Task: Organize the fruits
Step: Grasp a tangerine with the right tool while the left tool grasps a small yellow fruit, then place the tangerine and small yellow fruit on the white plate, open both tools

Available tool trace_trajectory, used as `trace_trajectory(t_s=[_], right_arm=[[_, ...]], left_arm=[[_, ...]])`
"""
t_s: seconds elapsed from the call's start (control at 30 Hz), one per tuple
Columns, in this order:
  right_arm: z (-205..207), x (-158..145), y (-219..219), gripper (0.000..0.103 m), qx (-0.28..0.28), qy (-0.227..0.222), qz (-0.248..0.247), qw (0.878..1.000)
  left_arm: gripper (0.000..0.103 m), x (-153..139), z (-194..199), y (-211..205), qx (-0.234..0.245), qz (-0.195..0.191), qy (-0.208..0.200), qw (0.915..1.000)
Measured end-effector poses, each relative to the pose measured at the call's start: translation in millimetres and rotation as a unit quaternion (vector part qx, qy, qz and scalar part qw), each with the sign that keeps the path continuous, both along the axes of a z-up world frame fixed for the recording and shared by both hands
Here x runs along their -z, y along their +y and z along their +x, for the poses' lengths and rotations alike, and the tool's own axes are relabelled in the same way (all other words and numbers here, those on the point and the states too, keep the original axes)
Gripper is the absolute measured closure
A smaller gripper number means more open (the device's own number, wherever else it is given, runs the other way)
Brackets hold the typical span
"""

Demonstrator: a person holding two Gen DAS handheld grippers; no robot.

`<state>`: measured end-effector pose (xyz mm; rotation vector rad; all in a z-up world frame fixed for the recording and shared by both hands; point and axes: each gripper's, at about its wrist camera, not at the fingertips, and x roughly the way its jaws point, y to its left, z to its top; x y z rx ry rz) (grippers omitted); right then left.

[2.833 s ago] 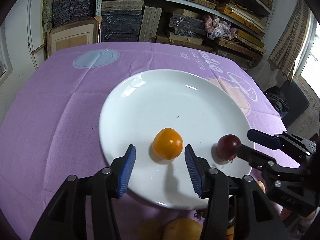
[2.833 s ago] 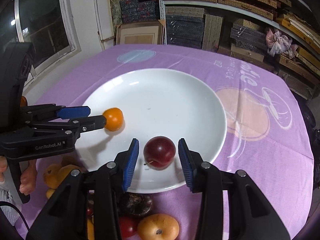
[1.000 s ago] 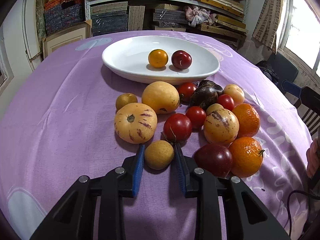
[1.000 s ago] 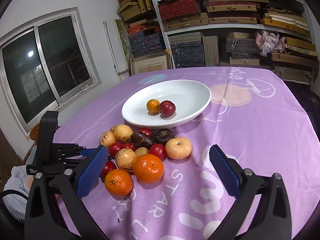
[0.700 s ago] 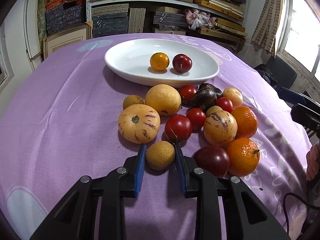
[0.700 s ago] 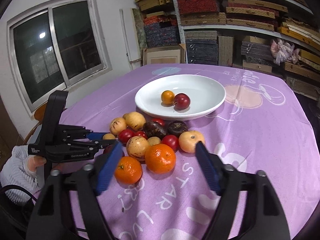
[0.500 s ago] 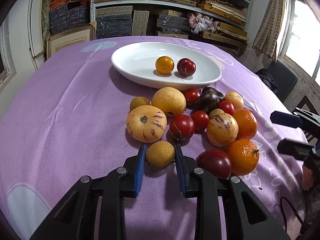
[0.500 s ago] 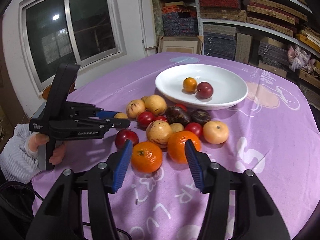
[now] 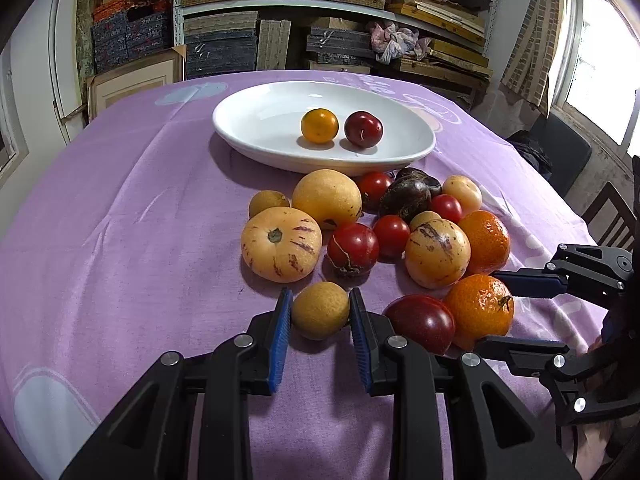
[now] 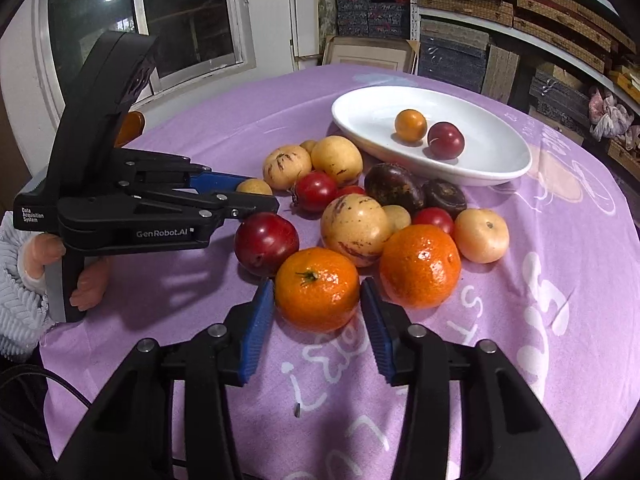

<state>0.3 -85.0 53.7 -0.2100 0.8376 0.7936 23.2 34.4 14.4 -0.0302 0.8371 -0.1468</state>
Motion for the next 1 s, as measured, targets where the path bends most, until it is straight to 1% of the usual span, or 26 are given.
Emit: trace_trajectory(t_s=[0.23,0.33,0.37,0.43,0.5,0.6,0.63,0.67,0.7,0.77,0.83,0.9,0.97,1.0], right_arm=[[2,-2,-4,0.06,-0.001,0.0,0.005,1.0],[0,-5,-7,0.06,0.003,-0.005,0.009,1.0],[0,-8,-9,0.06,0.003,-0.006,0.017,1.0],[0,-21,-18,0.06,0.007,-0.012,0.047,0.999],[7,-37,-28,0.06,0.019,-0.024,0.067,0.997],[31,-71,-41,0.062,0.048,-0.053,0.082,0.994],[42,-83,-43,0.068,0.057,-0.064,0.085,0.993],[53,-95,-45,0.082,0.068,-0.077,0.089,0.991],[66,-104,-45,0.103,0.073,-0.079,0.095,0.99],[98,-113,-46,0.103,0.087,-0.07,0.105,0.988],[133,-103,-39,0.103,0.099,-0.045,0.086,0.99],[159,-81,-34,0.103,0.109,-0.019,0.074,0.991],[170,-58,-36,0.103,0.106,0.017,0.103,0.989],[169,-48,-34,0.099,0.095,0.03,0.105,0.99]], left_arm=[[0.074,-3,-2,0,-0.002,0.003,-0.012,0.9999],[0.074,-10,-6,3,-0.008,-0.003,-0.028,0.9996],[0.074,-15,-9,5,-0.011,-0.009,-0.036,0.9993],[0.074,-24,-11,12,-0.017,-0.026,-0.048,0.9984],[0.074,-35,-6,17,-0.021,-0.035,-0.05,0.9979],[0.074,-62,15,23,-0.029,-0.027,-0.057,0.9976],[0.074,-74,26,24,-0.032,-0.021,-0.064,0.9972],[0.074,-84,37,26,-0.037,-0.015,-0.073,0.9965],[0.074,-94,49,27,-0.041,-0.012,-0.079,0.996],[0.074,-105,73,28,-0.042,-0.012,-0.08,0.9959],[0.074,-102,99,28,-0.049,-0.014,-0.066,0.9965],[0.074,-87,123,30,-0.056,-0.028,-0.04,0.9972],[0.074,-71,134,34,-0.061,-0.055,-0.024,0.9963],[0.074,-65,135,34,-0.058,-0.063,-0.019,0.9961]])
